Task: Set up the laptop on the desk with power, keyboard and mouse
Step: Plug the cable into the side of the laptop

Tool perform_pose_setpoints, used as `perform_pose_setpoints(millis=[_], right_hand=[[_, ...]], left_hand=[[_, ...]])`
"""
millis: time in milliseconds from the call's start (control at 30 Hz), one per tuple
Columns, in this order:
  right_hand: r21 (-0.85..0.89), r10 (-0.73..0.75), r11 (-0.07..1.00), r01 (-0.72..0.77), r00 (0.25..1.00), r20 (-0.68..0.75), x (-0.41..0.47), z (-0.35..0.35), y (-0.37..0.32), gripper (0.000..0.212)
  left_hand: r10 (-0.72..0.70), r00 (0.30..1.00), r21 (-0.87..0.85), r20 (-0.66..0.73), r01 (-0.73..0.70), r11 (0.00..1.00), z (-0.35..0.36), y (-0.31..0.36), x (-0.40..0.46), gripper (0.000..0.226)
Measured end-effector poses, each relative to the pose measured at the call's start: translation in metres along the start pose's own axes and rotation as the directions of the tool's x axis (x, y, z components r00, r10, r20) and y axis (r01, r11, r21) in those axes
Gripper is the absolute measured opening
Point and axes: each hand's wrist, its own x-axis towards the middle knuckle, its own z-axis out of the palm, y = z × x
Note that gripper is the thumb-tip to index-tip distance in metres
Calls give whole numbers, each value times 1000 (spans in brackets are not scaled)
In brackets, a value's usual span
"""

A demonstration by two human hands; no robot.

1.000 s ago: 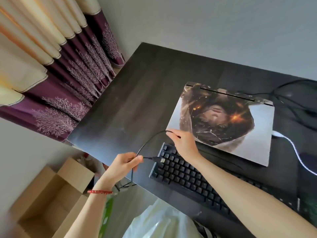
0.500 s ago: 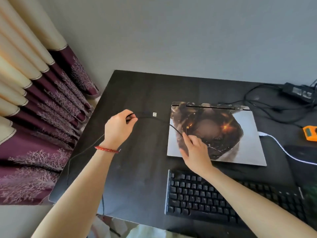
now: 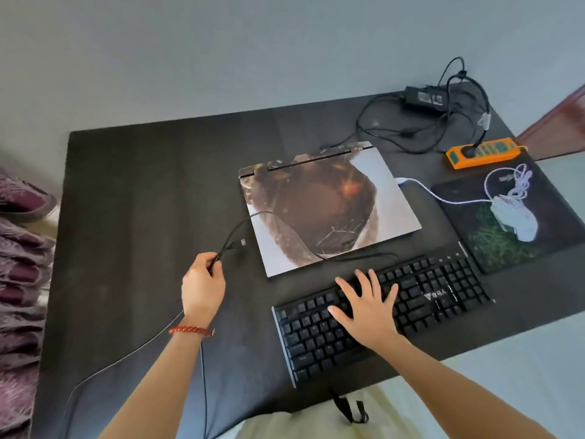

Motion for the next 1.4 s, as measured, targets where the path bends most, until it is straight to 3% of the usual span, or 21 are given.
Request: perform_pose_setpoints(millis=[233,900,967,1067,1133,1233,1300,1400], right_hand=[[54,-27,998,32,997,-75,-10,11,-42,63],[85,47,995,-55,994,95,-4,-14,-27,60],[100,49,994,-50,999,8,1,-28,-37,55],[350,-20,925,148,939,-345,25,-70,-67,46],[422,-112,845,328,881,-461,46,-104,-92,51],[450,-262,785,426,886,-382,77,-144,-121,57],[434,-327,801,411,909,-257,93,-165,-136,45],[344,-395,821,455,889,-232,112,-191,-151,33]], left_hand=[[-30,999,-45,-20,29,999,-9,-4,11,20],[18,996,-152,-87,-32,988,-3,9,11,19],[60,995,-188,-82,-74,979,-7,14,11,16],[124,990,-244,-61,-135,960,-20,22,15,10],[190,981,-270,-37,-193,943,-32,30,19,11],[305,952,-249,-35,-304,920,-52,46,26,10],[351,933,-220,-79,-360,907,-72,61,39,10],[395,898,-121,-191,-421,899,-104,91,70,10]])
